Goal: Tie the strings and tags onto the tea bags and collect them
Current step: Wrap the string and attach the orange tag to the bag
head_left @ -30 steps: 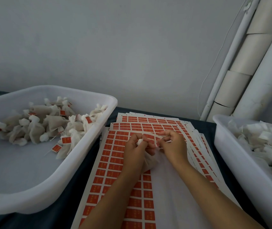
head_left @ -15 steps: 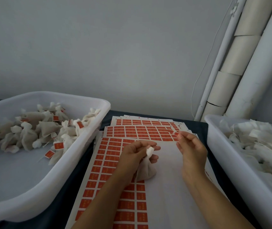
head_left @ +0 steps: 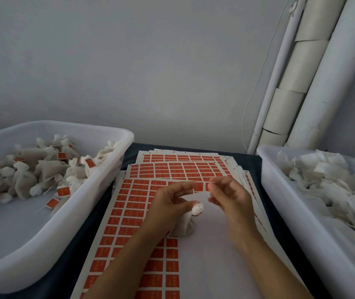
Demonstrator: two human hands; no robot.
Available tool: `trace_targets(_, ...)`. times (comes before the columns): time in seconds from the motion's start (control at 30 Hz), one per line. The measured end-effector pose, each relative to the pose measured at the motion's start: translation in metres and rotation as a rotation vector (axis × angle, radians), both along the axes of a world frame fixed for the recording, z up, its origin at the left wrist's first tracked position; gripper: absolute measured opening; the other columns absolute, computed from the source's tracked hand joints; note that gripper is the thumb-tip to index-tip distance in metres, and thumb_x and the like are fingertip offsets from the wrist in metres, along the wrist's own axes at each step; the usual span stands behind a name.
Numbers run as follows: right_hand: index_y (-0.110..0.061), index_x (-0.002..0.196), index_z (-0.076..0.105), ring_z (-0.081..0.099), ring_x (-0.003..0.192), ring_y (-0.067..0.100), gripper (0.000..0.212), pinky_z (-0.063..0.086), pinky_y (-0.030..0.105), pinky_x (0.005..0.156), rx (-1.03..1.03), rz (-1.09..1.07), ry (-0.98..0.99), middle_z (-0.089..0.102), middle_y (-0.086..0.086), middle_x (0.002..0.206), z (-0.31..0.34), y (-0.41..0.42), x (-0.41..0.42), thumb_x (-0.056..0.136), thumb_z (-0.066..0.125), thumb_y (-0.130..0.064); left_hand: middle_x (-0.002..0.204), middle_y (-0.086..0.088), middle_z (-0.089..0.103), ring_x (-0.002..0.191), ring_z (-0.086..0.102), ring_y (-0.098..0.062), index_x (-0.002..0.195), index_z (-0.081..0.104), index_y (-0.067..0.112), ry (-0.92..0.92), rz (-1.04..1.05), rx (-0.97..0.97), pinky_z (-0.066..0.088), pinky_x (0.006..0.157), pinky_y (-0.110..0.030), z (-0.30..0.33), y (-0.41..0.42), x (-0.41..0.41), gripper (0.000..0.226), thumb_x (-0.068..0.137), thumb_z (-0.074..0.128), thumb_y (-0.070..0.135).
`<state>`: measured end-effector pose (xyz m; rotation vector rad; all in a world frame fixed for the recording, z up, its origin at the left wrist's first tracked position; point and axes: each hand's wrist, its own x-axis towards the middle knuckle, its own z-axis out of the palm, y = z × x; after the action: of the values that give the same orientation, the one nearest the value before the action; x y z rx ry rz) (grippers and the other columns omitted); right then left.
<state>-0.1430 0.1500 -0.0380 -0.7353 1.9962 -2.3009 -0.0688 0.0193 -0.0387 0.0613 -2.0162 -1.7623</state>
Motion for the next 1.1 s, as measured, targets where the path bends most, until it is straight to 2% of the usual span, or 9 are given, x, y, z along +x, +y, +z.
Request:
trace_targets(0.1,-0.024,0.088,0.066,0.066,0.082,0.006,0.007,0.055,0.018,0.065,0.124,-0.014,0.071,0.069,-0.016,0.084,-0.0024,-0.004,0.0029,0.082,0.068,-0.02,0.101,0.026,0.067,0.086,0.065,0.003,0.1,0.064,0.04,0.021,-0.003,-0.032,0.051,0.069,-0.011,0.0001,0.0016,-0.0002,0.046,0.079,0.068,-0.001)
trace_targets(0.17,-0.025,0.088,0.066,0.066,0.082,0.008,0.009,0.056,0.019,0.066,0.15,-0.025,0.088,0.069,-0.013,0.085,-0.0029,-0.0053,0.0033,0.082,0.068,-0.018,0.098,0.032,0.065,0.093,0.063,0.007,0.1,0.063,0.041,0.037,-0.016,-0.035,0.049,0.07,-0.008,0.0011,0.0021,0.0,0.048,0.079,0.068,-0.002)
trace_targets(0.27,-0.025,0.088,0.066,0.067,0.081,0.009,0.009,0.056,0.019,0.066,0.152,-0.041,0.079,0.069,-0.011,0.088,-0.0034,-0.0054,0.0029,0.082,0.068,-0.018,0.105,0.032,0.063,0.104,0.062,-0.004,0.102,0.062,0.044,0.033,-0.002,-0.051,0.052,0.08,-0.014,-0.0004,0.0018,-0.0018,0.049,0.078,0.069,0.002)
trace_targets(0.37,-0.024,0.089,0.066,0.067,0.081,0.008,0.009,0.055,0.018,0.065,0.158,-0.041,0.07,0.069,-0.01,0.089,-0.0028,-0.0048,0.0026,0.082,0.068,-0.019,0.107,0.029,0.064,0.1,0.064,-0.013,0.102,0.062,0.045,0.017,0.014,-0.07,0.055,0.085,-0.023,-0.0019,0.0029,-0.0026,0.049,0.078,0.07,0.004)
trace_targets(0.47,-0.026,0.087,0.065,0.067,0.081,0.008,0.01,0.055,0.018,0.065,0.166,-0.041,0.075,0.07,-0.01,0.088,-0.0027,-0.005,0.0032,0.082,0.068,-0.019,0.103,0.029,0.065,0.086,0.066,-0.002,0.103,0.062,0.043,0.035,0.004,-0.072,0.054,0.073,-0.015,-0.002,0.0031,-0.0015,0.049,0.079,0.069,0.001)
trace_targets(0.63,-0.026,0.088,0.065,0.066,0.082,0.01,0.009,0.056,0.019,0.068,0.185,-0.043,0.08,0.069,-0.009,0.088,-0.0032,-0.0049,0.0036,0.082,0.068,-0.02,0.097,0.039,0.062,0.1,0.058,0.013,0.104,0.061,0.041,0.043,-0.028,-0.076,0.047,0.075,-0.007,-0.0005,0.0022,-0.0004,0.048,0.079,0.068,0.001)
trace_targets(0.8,-0.028,0.087,0.065,0.066,0.082,0.009,0.01,0.056,0.019,0.069,0.204,-0.056,0.1,0.069,-0.01,0.087,-0.0032,-0.0052,0.0039,0.082,0.069,-0.02,0.103,0.032,0.064,0.101,0.062,0.004,0.104,0.062,0.042,0.05,-0.024,-0.06,0.051,0.079,-0.012,-0.0028,0.0023,-0.0014,0.049,0.079,0.068,0.0)
trace_targets(0.97,-0.028,0.087,0.064,0.066,0.082,0.01,0.011,0.057,0.02,0.07,0.206,-0.072,0.101,0.069,-0.011,0.088,-0.0035,-0.0055,0.0038,0.081,0.069,-0.02,0.098,0.034,0.065,0.087,0.066,0.003,0.105,0.062,0.038,0.048,-0.035,-0.049,0.049,0.069,-0.008,-0.0031,0.0028,-0.0011,0.048,0.08,0.067,-0.003)
trace_targets(1.1,-0.024,0.088,0.064,0.067,0.082,0.011,0.011,0.057,0.021,0.07,0.203,-0.072,0.098,0.069,-0.008,0.087,-0.0028,-0.0051,0.0037,0.081,0.07,-0.017,0.103,0.028,0.067,0.1,0.063,0.003,0.107,0.064,0.034,0.071,-0.05,-0.028,0.048,0.075,-0.008,-0.0033,0.0028,-0.0011,0.038,0.083,0.064,0.005)
